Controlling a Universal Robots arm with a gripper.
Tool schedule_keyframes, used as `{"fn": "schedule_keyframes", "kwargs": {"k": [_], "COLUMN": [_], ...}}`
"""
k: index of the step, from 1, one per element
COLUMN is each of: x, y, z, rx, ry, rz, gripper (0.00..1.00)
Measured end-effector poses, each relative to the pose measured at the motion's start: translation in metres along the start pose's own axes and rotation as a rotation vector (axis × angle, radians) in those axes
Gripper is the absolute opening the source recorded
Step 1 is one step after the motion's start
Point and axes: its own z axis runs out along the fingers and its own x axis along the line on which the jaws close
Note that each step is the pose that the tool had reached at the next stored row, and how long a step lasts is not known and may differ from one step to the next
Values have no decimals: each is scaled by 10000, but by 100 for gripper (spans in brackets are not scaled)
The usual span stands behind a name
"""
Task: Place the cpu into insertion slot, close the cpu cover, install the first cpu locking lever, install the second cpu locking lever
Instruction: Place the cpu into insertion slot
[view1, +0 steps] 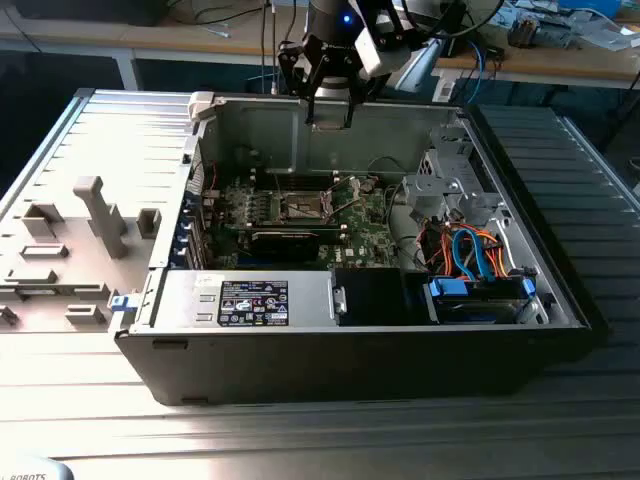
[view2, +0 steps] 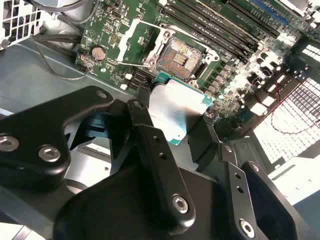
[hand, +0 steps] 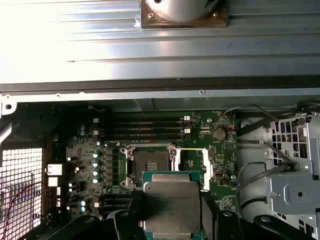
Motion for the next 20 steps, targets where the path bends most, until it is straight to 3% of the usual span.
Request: {"fn": "schedule_keyframes", "kwargs": {"k": [20], "x": [0], "y": [-6], "z": [60], "rx": [1], "ry": [0], "rz": [0], "gripper": [54]}}
